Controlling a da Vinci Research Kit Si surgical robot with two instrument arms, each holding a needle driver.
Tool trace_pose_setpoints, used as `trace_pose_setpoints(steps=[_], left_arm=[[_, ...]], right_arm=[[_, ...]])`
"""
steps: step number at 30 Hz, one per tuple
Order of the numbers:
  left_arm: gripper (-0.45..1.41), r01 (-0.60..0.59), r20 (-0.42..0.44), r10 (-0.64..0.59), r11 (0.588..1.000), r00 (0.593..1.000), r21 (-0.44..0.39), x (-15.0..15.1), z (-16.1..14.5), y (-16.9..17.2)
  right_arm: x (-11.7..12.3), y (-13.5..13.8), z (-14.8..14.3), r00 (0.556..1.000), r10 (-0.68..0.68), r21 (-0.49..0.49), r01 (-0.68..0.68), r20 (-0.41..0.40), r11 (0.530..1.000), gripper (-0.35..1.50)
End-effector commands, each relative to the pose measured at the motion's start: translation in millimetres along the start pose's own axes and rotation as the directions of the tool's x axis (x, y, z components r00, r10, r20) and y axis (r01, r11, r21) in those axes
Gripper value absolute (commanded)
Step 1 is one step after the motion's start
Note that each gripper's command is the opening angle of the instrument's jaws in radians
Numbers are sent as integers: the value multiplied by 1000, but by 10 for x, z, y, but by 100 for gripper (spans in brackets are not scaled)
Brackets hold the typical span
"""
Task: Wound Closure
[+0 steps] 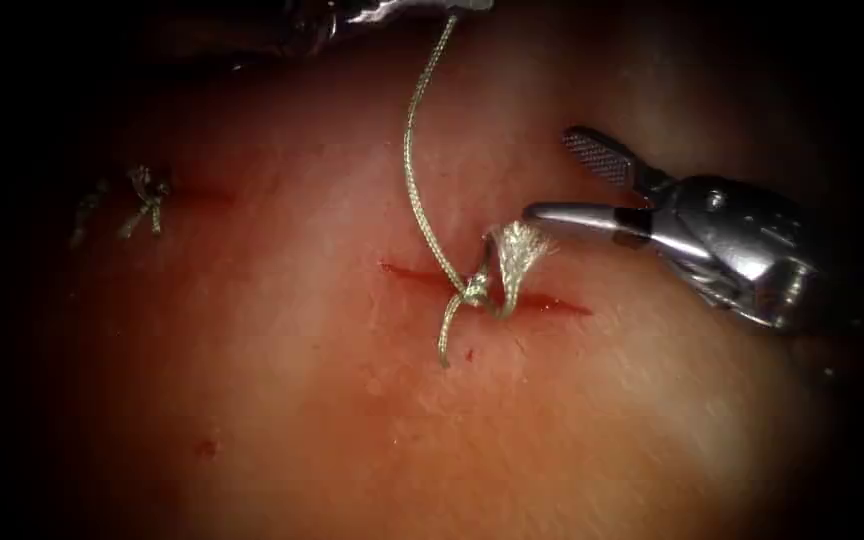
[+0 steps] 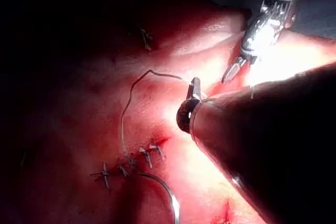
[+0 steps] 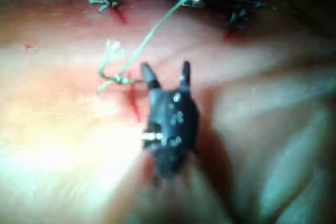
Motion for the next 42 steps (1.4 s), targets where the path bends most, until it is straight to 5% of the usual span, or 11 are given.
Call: trace_pose_setpoints(steps=[1,7,16,42], left_arm=[[-45,-15,-2,15,1000,1000,-2,5,7,4],[-45,-71,-4,71,997,997,-4,16,10,35],[-45,-102,-6,101,995,995,-5,18,12,51],[-45,-112,0,112,993,994,-32,10,26,68]], right_arm=[[2,-2,17,1000,-5,16,5,-4,1000,123],[11,-22,34,1000,-8,89,6,19,996,133],[36,-47,15,996,-67,154,57,61,986,136],[21,-66,77,992,-117,159,108,50,981,146]])
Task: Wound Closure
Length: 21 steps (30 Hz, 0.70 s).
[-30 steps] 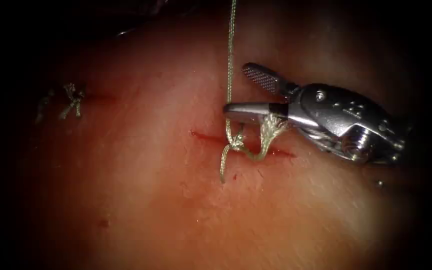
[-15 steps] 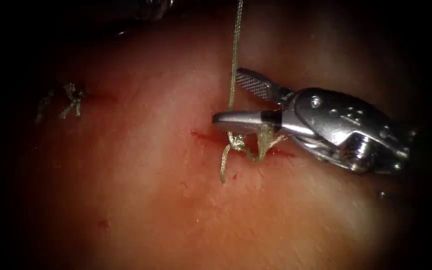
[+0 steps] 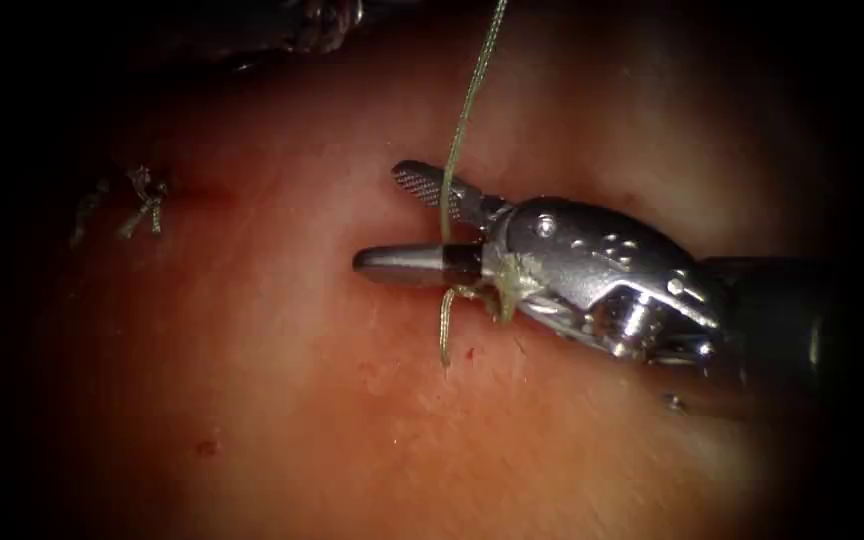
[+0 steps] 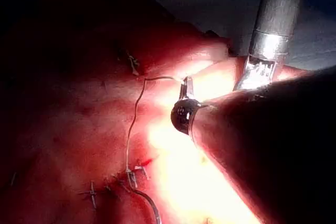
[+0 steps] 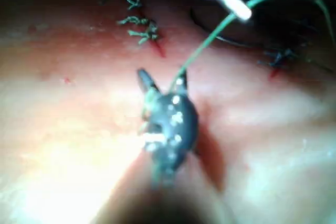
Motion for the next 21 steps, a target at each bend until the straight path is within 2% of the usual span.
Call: trace_pose_setpoints(steps=[1,10,21], left_arm=[[-45,-3,0,3,1000,1000,-5,1,6,-4],[-45,-6,4,6,1000,1000,-22,1,10,9],[-45,-11,6,11,999,1000,-38,2,17,25]], right_arm=[[-2,2,12,1000,-2,-1,2,-1,1000,146],[-9,13,15,1000,-1,-8,1,0,1000,146],[-3,13,25,1000,2,-14,-2,-1,1000,146]])
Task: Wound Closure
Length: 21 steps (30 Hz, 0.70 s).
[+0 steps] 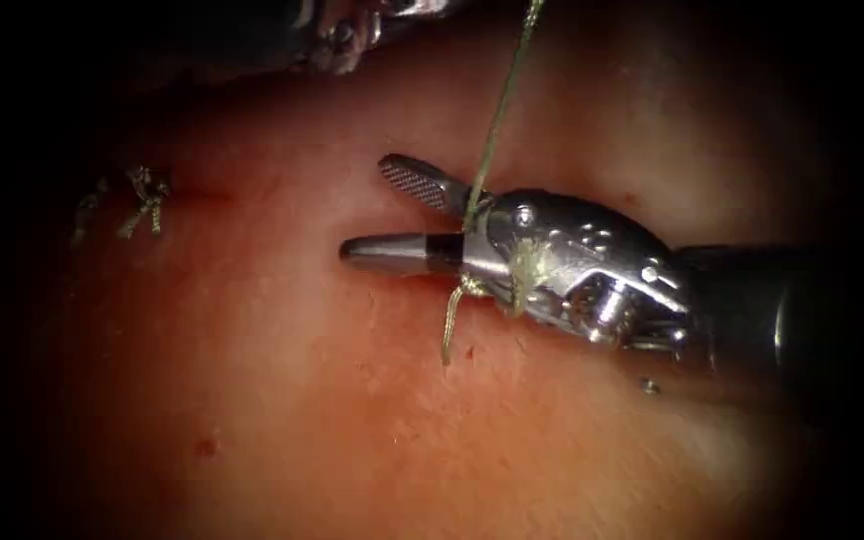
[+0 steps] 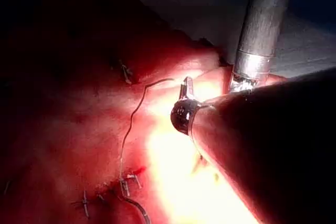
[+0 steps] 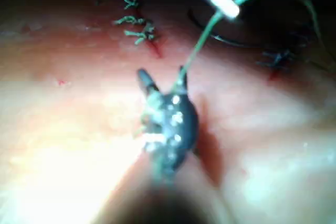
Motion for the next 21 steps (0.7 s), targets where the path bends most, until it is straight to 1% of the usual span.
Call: trace_pose_setpoints(steps=[1,4,6,9,10,13,16,17,21], left_arm=[[-45,-4,-1,4,1000,1000,-4,2,6,-6],[-45,-4,0,4,1000,1000,-7,2,5,-7],[-45,-4,1,4,1000,1000,-7,2,5,-7],[-45,-4,1,4,1000,1000,-8,2,5,-6],[-45,-4,1,4,1000,1000,-8,1,5,-6],[-45,-4,1,4,1000,1000,-9,1,5,-5],[-45,-4,2,4,1000,1000,-11,1,6,-4],[-45,-4,2,4,1000,1000,-11,0,6,-3],[-45,-9,2,9,1000,1000,-12,0,7,0]], right_arm=[[1,1,10,1000,-2,2,2,-3,1000,146],[1,0,11,1000,-2,-1,2,-3,1000,145],[1,0,10,1000,2,13,-2,-6,1000,135],[-2,-2,11,1000,10,36,-10,-5,999,111],[-2,-2,12,1000,5,43,-5,-5,999,99],[-2,0,12,1000,-2,69,3,-17,998,54],[0,2,10,999,-3,66,7,-47,998,-21],[1,3,9,999,-2,66,6,-50,998,-35],[3,6,8,997,1,45,2,-71,999,-35]])
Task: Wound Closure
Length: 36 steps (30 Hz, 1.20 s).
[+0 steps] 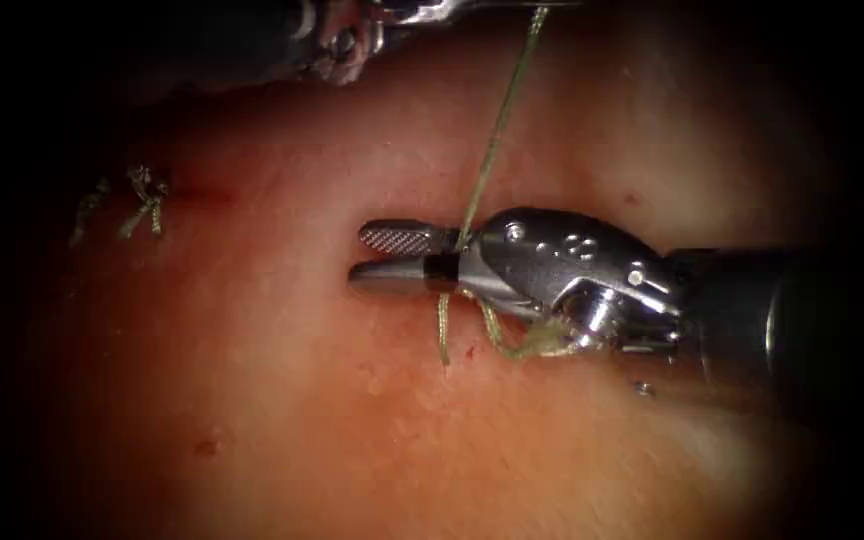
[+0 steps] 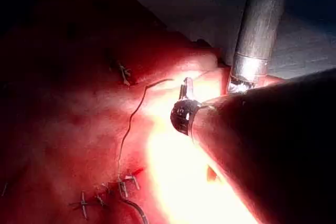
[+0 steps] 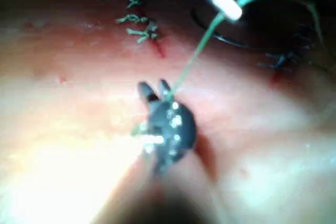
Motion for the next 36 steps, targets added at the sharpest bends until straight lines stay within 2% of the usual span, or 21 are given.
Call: trace_pose_setpoints(steps=[1,10,17,21,22,24,25,27,36], left_arm=[[-45,-5,-2,5,1000,1000,0,1,6,-5],[-45,-5,-1,5,1000,1000,-5,0,8,-2],[-45,-5,0,5,1000,1000,-7,0,8,-2],[-45,-11,1,11,1000,1000,-9,1,7,-2],[-45,-10,1,10,1000,1000,-9,2,6,-2],[-45,-9,2,9,1000,1000,-12,4,4,-2],[-45,-14,2,14,1000,1000,-13,5,3,-2],[-45,-12,4,12,1000,1000,-19,6,1,-2],[-45,-16,3,16,1000,1000,-16,8,-1,-1]], right_arm=[[0,4,8,1000,-1,-6,1,-10,1000,-35],[11,8,-4,999,17,-21,-18,-38,1000,-35],[8,3,-8,999,-2,-44,1,-34,999,-35],[7,-3,-3,999,-25,0,25,-35,1000,-35],[8,-5,-1,999,-25,0,25,-42,1000,0],[12,-6,1,998,-20,-51,17,-52,999,101],[14,-5,2,998,-17,-72,13,-55,997,136],[18,-4,3,998,-11,-95,5,-63,995,148],[21,-4,7,998,-9,-100,2,-70,995,148]])
